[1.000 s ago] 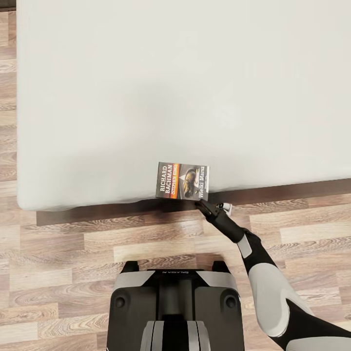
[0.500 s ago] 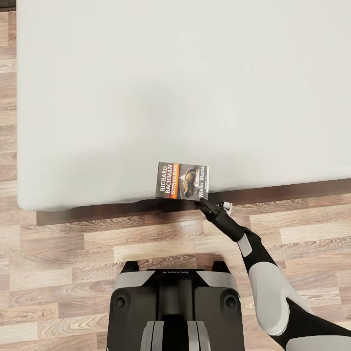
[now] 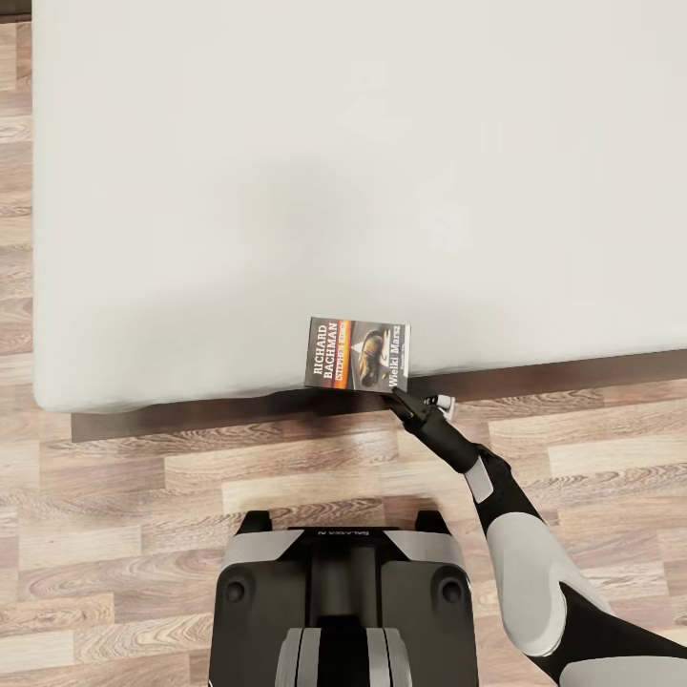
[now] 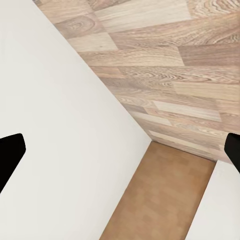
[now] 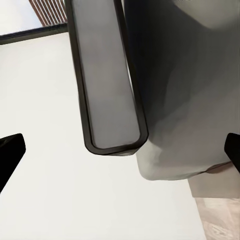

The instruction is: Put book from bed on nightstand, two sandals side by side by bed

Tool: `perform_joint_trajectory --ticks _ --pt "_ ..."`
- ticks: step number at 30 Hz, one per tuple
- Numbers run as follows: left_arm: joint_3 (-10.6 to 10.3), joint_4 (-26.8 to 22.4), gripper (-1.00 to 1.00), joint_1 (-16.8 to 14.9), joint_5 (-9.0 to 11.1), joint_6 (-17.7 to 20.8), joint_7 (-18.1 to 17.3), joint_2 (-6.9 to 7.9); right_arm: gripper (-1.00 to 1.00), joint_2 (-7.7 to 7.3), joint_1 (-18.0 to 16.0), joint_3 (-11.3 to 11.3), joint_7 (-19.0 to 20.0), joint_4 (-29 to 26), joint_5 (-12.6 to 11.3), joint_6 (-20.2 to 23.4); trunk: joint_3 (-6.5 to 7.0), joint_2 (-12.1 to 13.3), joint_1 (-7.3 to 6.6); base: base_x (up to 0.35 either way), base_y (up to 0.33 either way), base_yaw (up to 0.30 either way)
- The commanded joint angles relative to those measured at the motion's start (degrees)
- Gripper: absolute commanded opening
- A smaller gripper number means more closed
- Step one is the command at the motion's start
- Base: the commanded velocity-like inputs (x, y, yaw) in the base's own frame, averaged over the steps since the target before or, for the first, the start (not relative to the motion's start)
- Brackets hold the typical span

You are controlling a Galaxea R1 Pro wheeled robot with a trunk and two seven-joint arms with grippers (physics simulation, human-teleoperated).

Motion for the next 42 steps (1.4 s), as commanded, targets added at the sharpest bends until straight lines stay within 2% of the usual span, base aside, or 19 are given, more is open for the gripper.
perform_joint_trajectory --ticks 1,42 --pt "-0.5 0.0 1.00 0.0 0.6 -0.2 0.1 0.00 1.00 0.04 0.0 -0.3 0.3 0.0 0.2 0.6 -0.02 0.0 0.01 0.000 0.000 0.000" --pt "-0.5 0.0 1.00 0.0 0.6 -0.1 0.1 0.00 1.00 -0.07 0.0 -0.4 0.6 -0.1 0.2 0.5 -0.02 0.0 0.01 0.000 0.000 0.000"
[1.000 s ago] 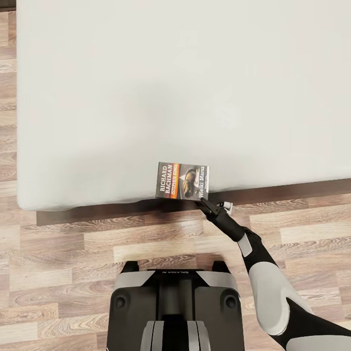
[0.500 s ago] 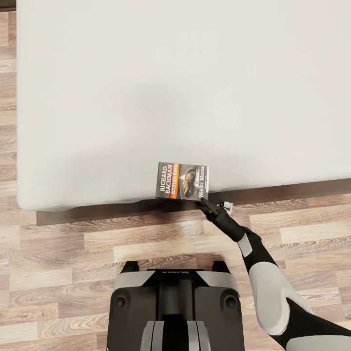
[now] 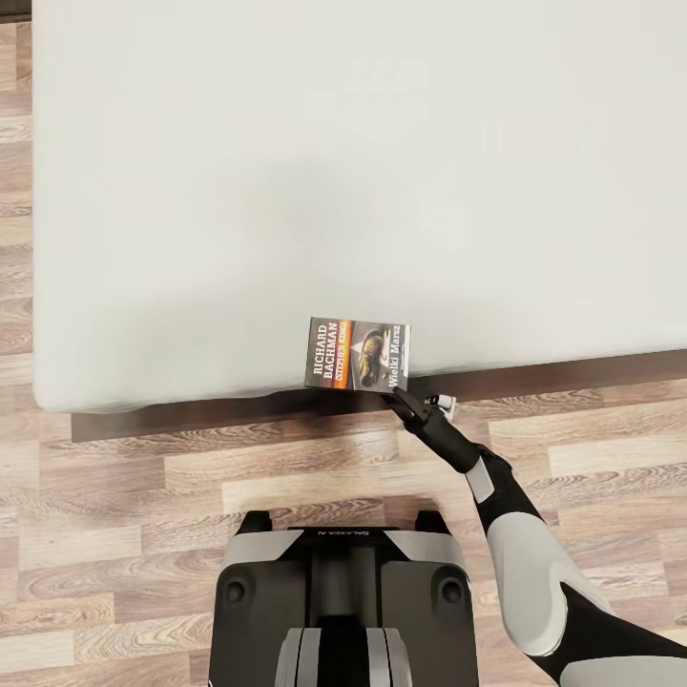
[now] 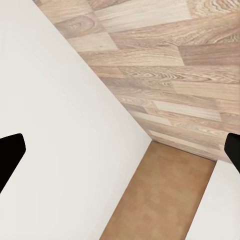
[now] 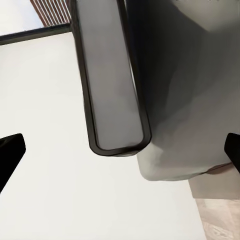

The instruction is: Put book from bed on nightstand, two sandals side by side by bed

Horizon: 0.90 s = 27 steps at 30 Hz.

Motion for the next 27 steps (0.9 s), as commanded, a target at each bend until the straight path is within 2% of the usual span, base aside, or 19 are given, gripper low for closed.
perform_joint_trajectory --ticks 1,27 --pt "-0.5 0.0 1.00 0.0 0.6 -0.2 0.1 0.00 1.00 0.05 0.0 -0.3 0.2 -0.1 0.2 0.6 -0.02 0.0 0.01 0.000 0.000 0.000" --pt "-0.5 0.0 1.00 0.0 0.5 -0.2 0.1 0.00 1.00 -0.18 0.0 -0.4 0.4 -0.1 0.2 0.6 -0.02 0.0 0.01 0.000 0.000 0.000"
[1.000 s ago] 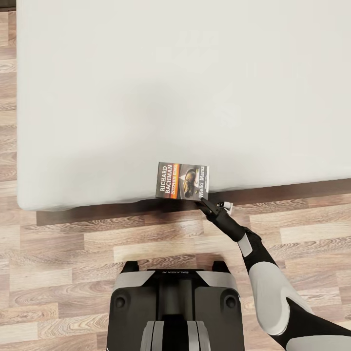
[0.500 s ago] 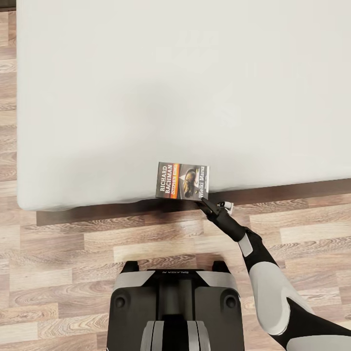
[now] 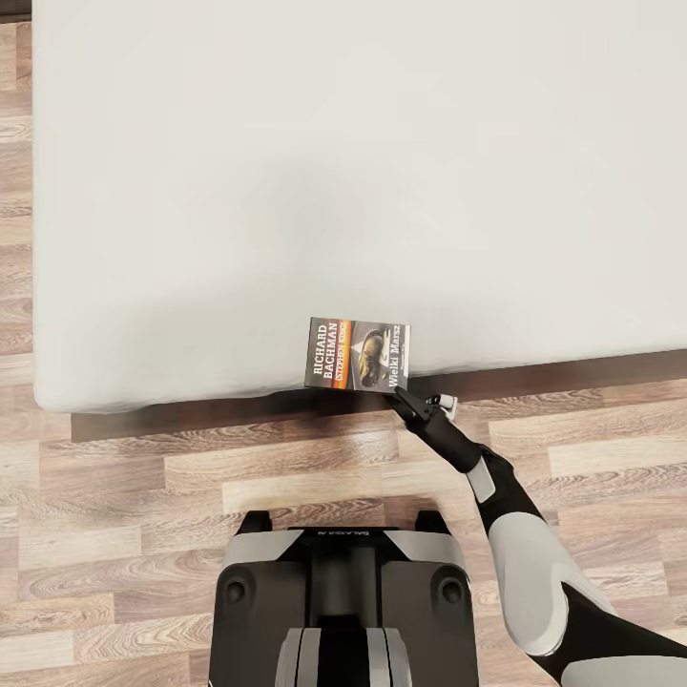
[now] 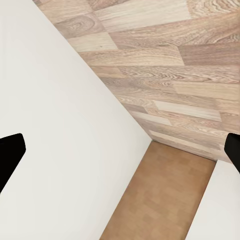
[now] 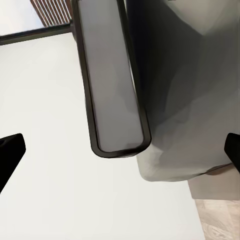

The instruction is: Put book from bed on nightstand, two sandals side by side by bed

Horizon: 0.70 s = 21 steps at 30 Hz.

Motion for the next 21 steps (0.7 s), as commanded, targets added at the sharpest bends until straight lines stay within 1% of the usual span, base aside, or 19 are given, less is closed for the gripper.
perform_joint_trajectory --ticks 1,21 --pt "-0.5 0.0 1.00 0.0 0.6 -0.2 0.1 0.00 1.00 0.06 0.0 -0.3 0.2 0.0 0.2 0.6 -0.02 0.0 0.00 0.000 0.000 0.000" --pt "-0.5 0.0 1.00 0.0 0.6 -0.2 0.1 0.00 1.00 -0.16 0.1 -0.4 1.2 -0.1 0.2 0.6 -0.02 0.0 0.00 0.000 0.000 0.000"
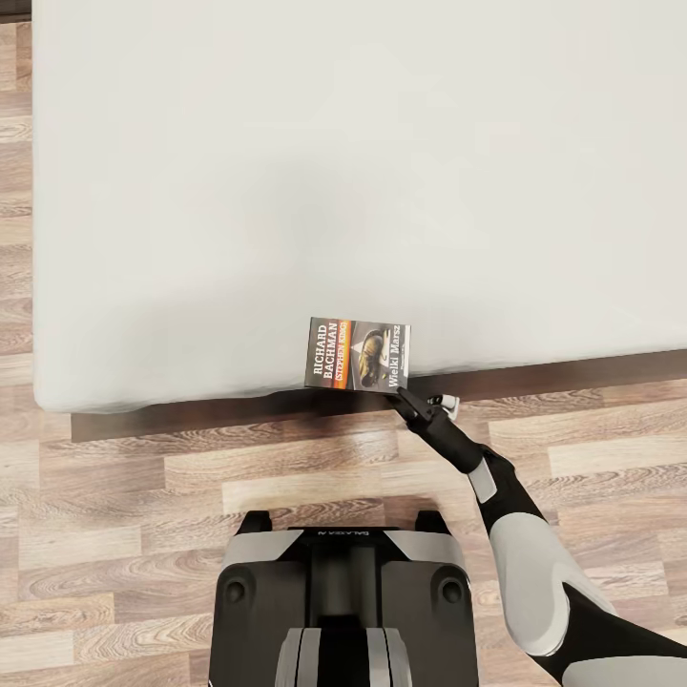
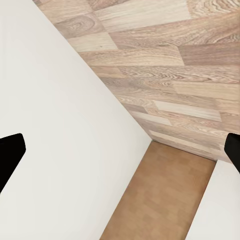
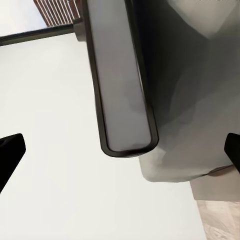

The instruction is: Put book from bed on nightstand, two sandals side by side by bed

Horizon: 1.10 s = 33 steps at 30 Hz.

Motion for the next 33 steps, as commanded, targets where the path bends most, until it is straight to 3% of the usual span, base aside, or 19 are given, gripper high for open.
perform_joint_trajectory --ticks 1,33 --pt "-0.5 0.0 1.00 0.0 0.6 -0.2 0.1 0.00 1.00 0.05 0.0 -0.3 0.2 0.0 0.2 0.6 -0.02 0.0 0.01 0.000 0.000 0.000" --pt "-0.5 0.0 1.00 0.0 0.6 -0.2 0.1 0.00 1.00 0.04 0.0 -0.7 0.0 0.0 0.2 0.6 -0.02 0.0 0.01 0.000 0.000 0.000"
